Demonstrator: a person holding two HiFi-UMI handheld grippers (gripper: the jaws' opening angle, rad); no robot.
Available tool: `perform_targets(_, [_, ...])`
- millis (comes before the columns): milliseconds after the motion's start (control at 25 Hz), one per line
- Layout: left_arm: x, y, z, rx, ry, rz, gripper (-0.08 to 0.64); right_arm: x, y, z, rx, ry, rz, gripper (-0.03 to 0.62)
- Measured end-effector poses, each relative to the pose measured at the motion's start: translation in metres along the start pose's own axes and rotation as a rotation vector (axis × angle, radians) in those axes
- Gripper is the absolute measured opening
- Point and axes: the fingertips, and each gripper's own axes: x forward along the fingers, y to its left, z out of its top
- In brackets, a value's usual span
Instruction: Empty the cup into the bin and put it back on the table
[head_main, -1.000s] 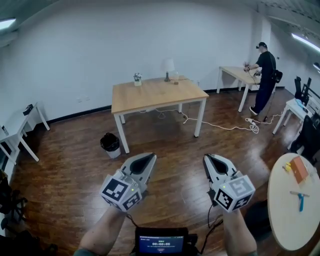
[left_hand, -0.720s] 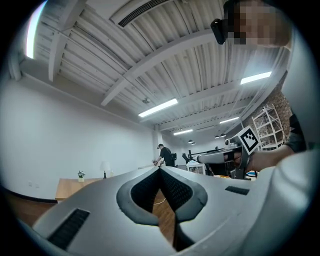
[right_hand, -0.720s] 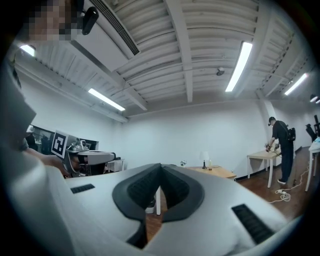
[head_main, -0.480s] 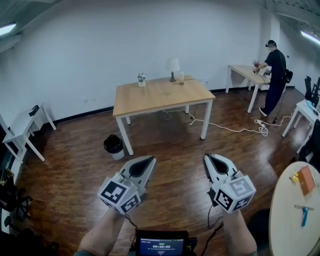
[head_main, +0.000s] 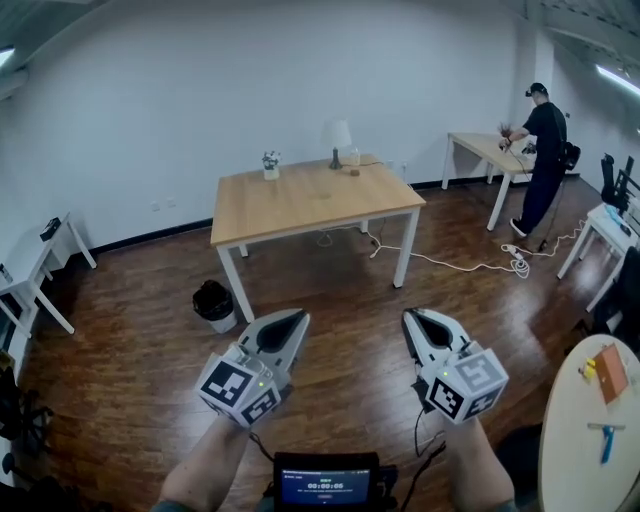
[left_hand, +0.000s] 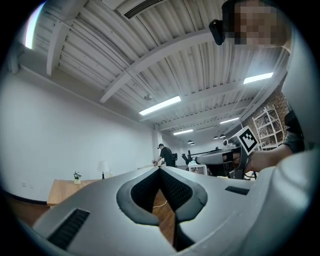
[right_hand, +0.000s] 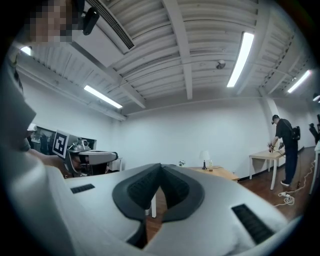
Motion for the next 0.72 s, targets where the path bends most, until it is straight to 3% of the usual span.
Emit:
perform_targets(400, [0.041, 0.091, -0.009, 0.007, -0.039, 0.01, 0.005, 0.088, -0.029, 0.0, -0.005, 0.002, -0.035, 0.003])
perform_targets(600, [0.061, 0.126, -0.019, -0.014, -0.014, -0.044, 0.005, 0.127, -0.04, 0.004, -0.009, 0.004, -0.065, 0.003])
perform_targets(720, [0.069, 0.146, -0.024, -0.033, -0.021, -0.039, 0.005, 0.147, -0.045, 0.004, -0.016, 0.011, -0.069, 0.003])
